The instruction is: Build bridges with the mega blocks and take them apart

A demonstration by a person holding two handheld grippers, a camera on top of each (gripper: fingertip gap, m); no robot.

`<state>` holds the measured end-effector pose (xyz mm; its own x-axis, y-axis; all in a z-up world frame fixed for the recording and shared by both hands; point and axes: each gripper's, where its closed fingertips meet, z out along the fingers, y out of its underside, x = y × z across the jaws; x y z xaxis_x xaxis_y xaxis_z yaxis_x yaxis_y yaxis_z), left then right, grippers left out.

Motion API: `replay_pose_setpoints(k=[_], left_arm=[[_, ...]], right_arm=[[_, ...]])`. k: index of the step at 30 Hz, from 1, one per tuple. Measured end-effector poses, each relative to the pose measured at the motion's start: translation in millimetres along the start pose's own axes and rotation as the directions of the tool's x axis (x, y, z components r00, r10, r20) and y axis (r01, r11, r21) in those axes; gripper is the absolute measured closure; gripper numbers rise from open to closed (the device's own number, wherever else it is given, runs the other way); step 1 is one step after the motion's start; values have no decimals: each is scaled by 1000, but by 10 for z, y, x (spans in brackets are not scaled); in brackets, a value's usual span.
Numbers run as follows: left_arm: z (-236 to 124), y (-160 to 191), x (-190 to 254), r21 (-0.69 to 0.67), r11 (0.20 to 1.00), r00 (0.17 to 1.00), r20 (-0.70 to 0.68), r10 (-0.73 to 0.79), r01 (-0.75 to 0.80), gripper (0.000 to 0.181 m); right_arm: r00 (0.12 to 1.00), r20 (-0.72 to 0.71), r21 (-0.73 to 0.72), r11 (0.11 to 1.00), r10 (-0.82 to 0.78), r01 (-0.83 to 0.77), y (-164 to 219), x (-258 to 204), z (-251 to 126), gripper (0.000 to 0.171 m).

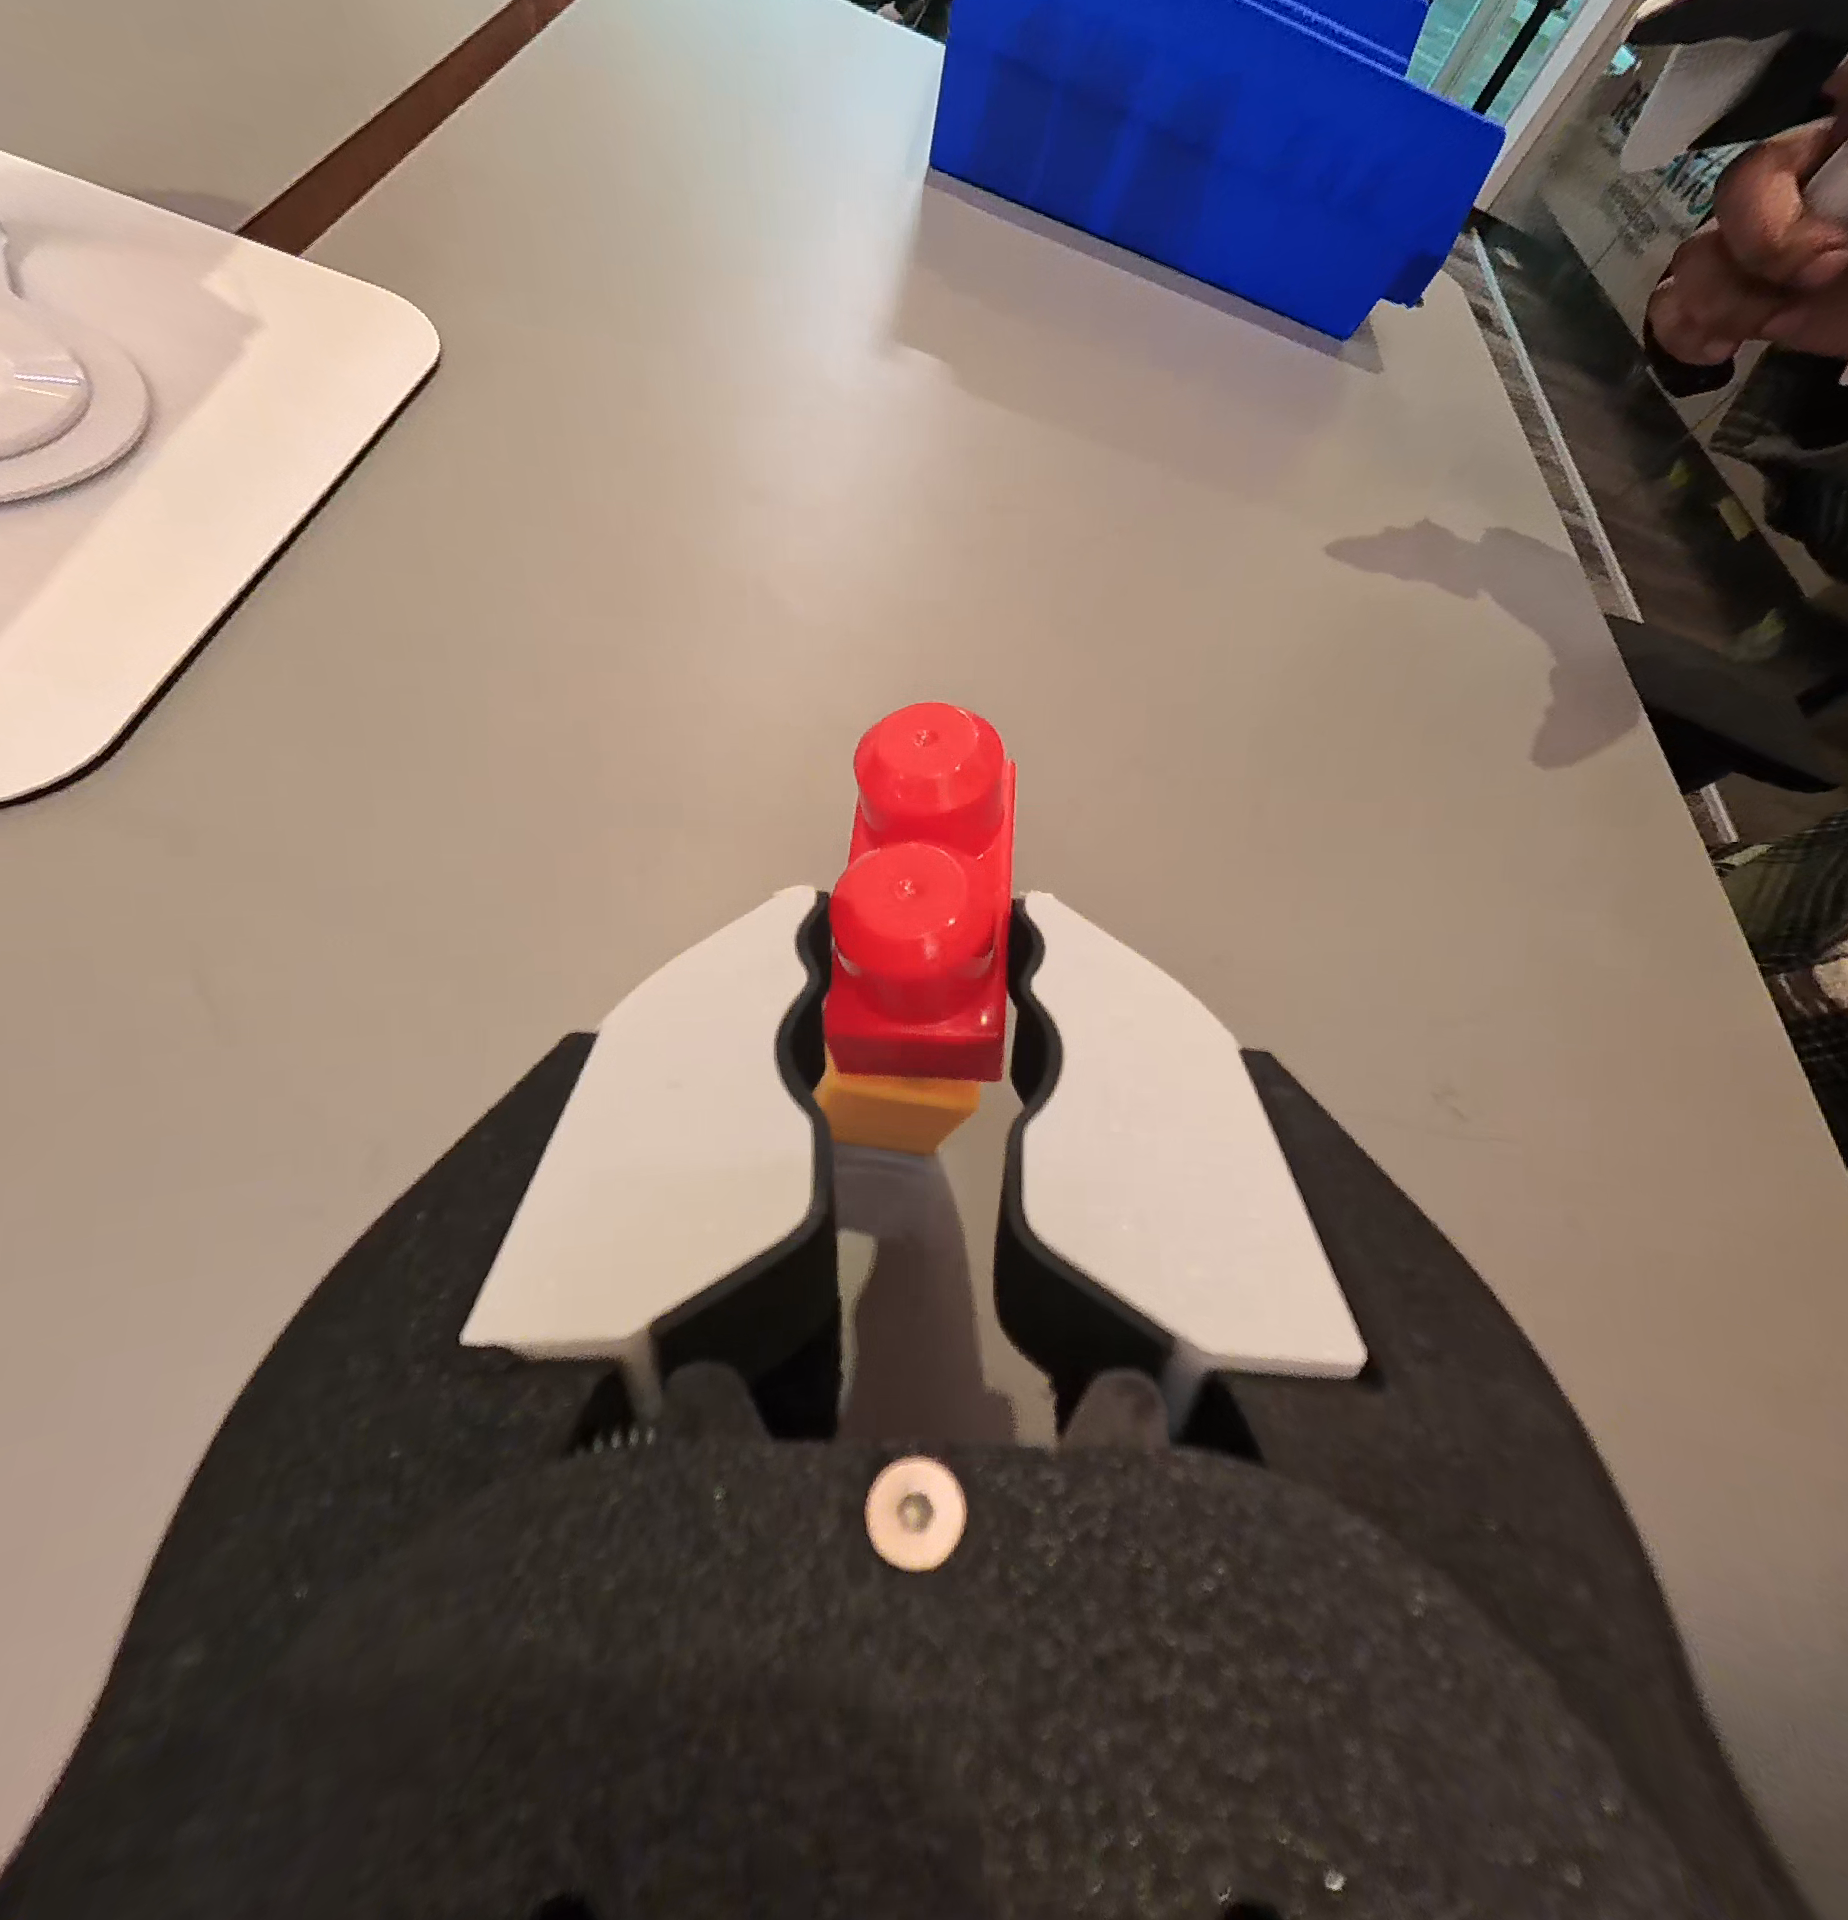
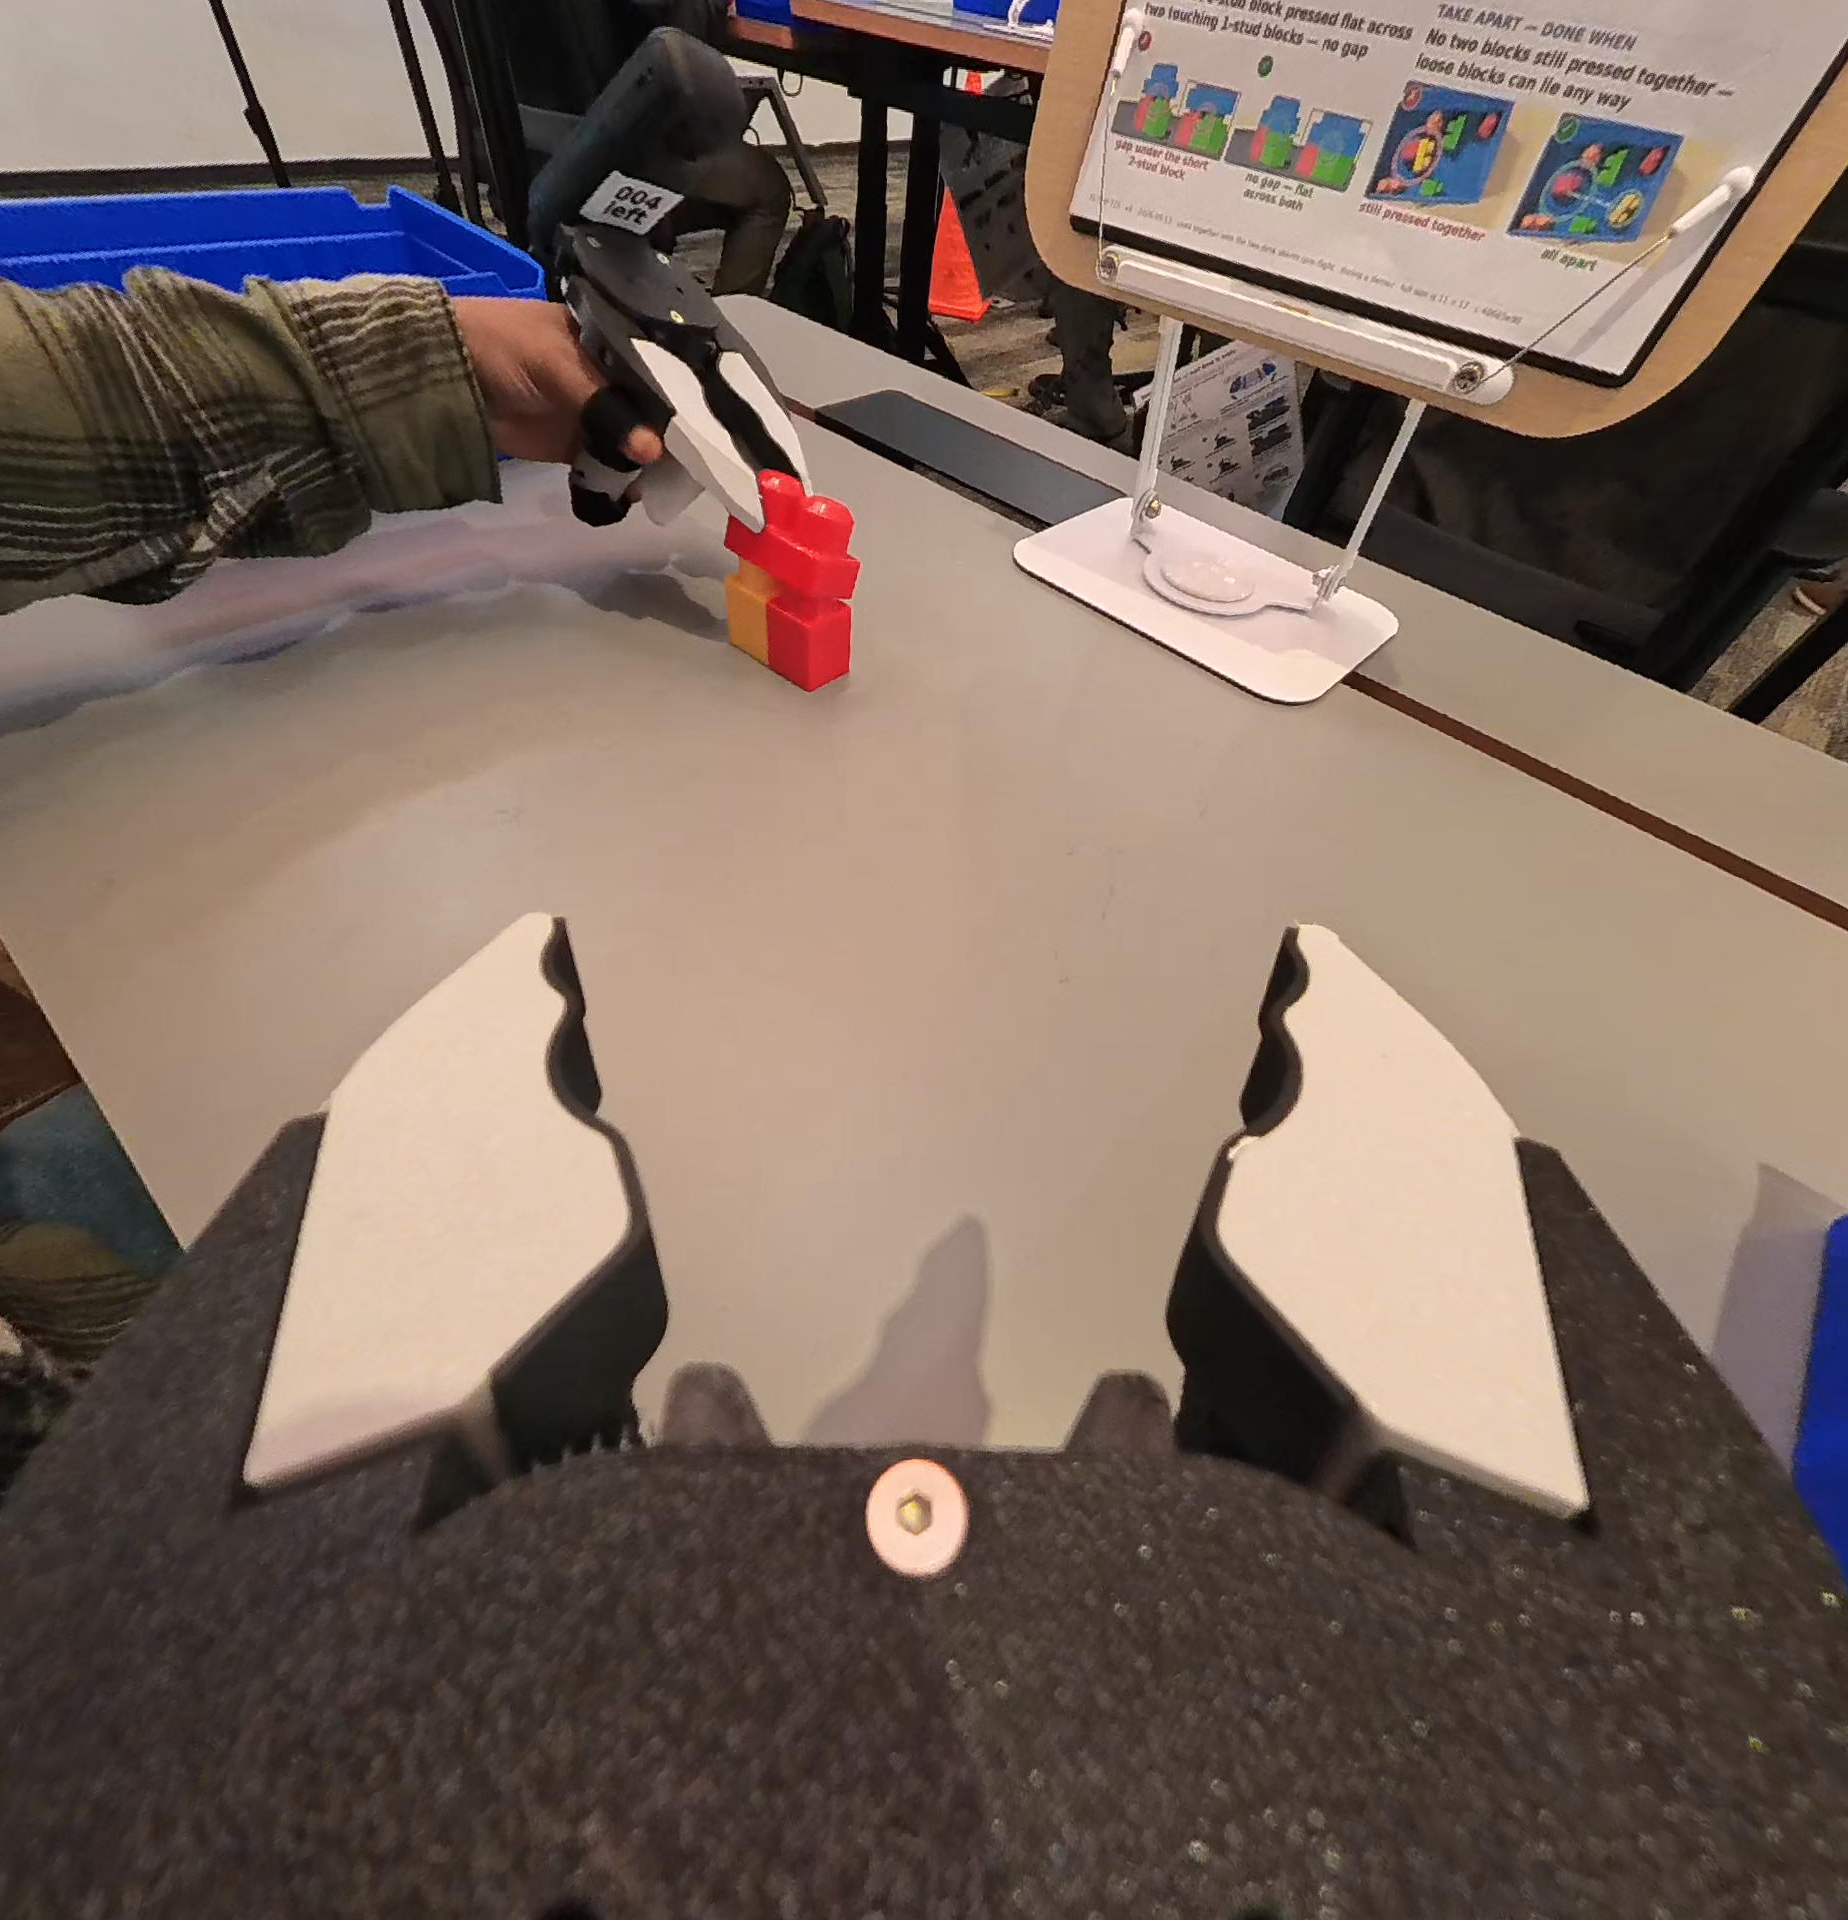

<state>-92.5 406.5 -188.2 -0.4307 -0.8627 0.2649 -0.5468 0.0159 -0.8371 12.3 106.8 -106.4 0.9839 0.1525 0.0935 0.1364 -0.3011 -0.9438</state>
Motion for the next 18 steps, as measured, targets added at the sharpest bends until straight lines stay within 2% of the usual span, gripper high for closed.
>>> replay_pose_setpoints(k=[14,18], left_arm=[[14,25,-29,-64,972,958,167,232,-225,151],[19,24,-53,-114,976,956,206,208,-188,152]], right_arm=[[1000,2,0,1000,0,0,11,-6,12,50],[1000,6,0,1000,4,-4,25,-16,16,50]])
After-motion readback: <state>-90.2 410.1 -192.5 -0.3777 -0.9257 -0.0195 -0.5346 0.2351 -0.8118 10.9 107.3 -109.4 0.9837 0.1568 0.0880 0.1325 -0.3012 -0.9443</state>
